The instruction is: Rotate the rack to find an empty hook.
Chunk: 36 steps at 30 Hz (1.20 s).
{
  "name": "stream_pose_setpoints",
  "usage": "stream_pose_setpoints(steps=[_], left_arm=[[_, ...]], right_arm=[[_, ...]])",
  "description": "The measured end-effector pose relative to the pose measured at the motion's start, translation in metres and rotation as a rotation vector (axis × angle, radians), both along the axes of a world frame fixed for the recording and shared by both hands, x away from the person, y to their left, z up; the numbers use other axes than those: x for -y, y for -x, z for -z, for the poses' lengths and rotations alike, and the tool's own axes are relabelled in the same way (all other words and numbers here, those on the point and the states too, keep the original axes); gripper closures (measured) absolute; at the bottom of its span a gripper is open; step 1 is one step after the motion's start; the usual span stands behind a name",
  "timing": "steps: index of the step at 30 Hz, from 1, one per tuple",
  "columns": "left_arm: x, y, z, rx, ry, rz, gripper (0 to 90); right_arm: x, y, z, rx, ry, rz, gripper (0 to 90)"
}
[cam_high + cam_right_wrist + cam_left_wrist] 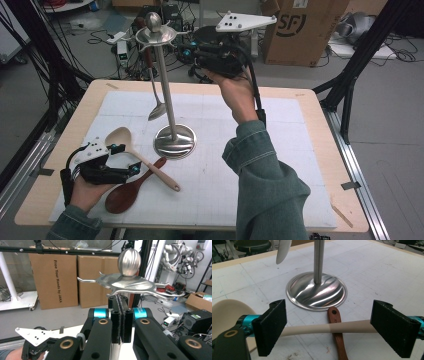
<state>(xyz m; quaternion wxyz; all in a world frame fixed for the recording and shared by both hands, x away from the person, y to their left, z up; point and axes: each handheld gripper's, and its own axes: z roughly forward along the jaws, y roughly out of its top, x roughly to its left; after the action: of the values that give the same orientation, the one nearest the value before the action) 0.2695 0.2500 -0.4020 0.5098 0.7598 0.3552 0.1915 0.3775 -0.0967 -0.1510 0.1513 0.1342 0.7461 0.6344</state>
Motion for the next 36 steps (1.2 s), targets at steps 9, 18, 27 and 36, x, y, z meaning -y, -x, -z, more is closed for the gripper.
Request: stream_pose_setpoints(steps=[9,18,27,36], left_arm=[[0.0,0.0,0.0,0.001,-0.001,0.0,14.5],[0.0,0.0,0.0,0.0,0.003,0.001,14.4],[0.0,0.0,-0.001,0.002,0.003,0.001,14.5],[0.001,0.0,-0.001,0.003,0.004,0.0,14.5]], right_arm=[[-0.007,0.003,-0.003,0.014,0.007,-0.015,89.4],[-0.017,0.007,-0.003,0.018,0.012,-0.039,89.4],[-0.033,0.01,-0.004,0.021,0.024,-0.064,89.4],[-0.042,0.011,-0.004,0.022,0.03,-0.067,89.4]])
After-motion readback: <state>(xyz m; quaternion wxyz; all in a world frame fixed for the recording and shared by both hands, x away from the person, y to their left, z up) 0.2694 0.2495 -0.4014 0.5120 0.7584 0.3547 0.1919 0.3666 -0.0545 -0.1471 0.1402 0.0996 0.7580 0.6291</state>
